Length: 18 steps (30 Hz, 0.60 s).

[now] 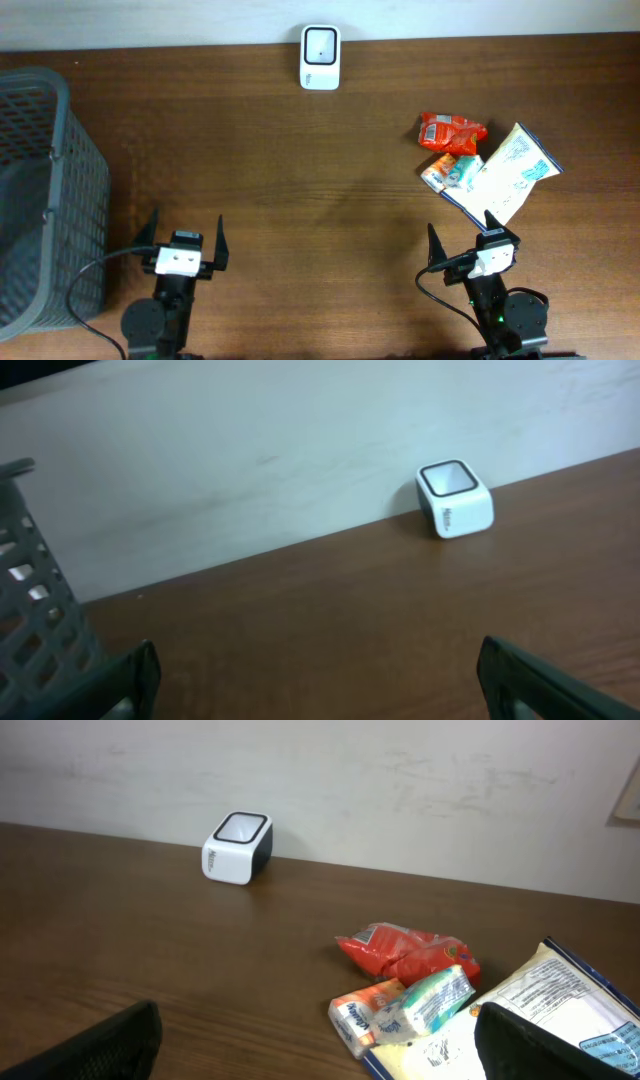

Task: Scan the item barcode

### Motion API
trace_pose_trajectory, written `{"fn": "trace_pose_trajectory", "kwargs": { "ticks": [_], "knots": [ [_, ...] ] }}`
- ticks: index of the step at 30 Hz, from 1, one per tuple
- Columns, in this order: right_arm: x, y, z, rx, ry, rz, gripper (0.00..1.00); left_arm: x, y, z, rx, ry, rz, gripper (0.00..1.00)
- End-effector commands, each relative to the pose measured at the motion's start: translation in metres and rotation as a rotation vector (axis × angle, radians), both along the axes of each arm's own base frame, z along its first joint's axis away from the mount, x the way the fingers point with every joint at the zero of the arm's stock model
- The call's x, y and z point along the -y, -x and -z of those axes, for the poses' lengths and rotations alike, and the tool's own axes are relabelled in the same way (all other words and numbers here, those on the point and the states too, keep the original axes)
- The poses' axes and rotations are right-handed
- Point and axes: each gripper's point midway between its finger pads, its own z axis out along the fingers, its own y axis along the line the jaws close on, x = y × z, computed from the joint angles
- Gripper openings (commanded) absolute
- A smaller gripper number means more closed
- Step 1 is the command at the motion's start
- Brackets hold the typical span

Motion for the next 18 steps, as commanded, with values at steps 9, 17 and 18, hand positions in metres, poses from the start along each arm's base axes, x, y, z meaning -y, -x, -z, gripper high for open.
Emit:
{"fn": "trace_pose_trajectory", "kwargs": {
  "ticks": [9,17,18],
  "knots": [
    [0.002,0.0,0.002,-0.004,-0.009,0.009,0.99,0.002,0.013,0.034,-0.05,-0.019,-0.009,0.99],
    [0.002,0.0,0.002,-0.004,-0.009,0.009,0.99,0.007,0.013,0.034,-0.05,-0.019,0.013,0.99],
    [0.002,0.0,0.002,-0.004,-0.009,0.008,0.99,0.007,0.013,0.034,-0.05,-0.019,0.013,0.99]
  ]
}}
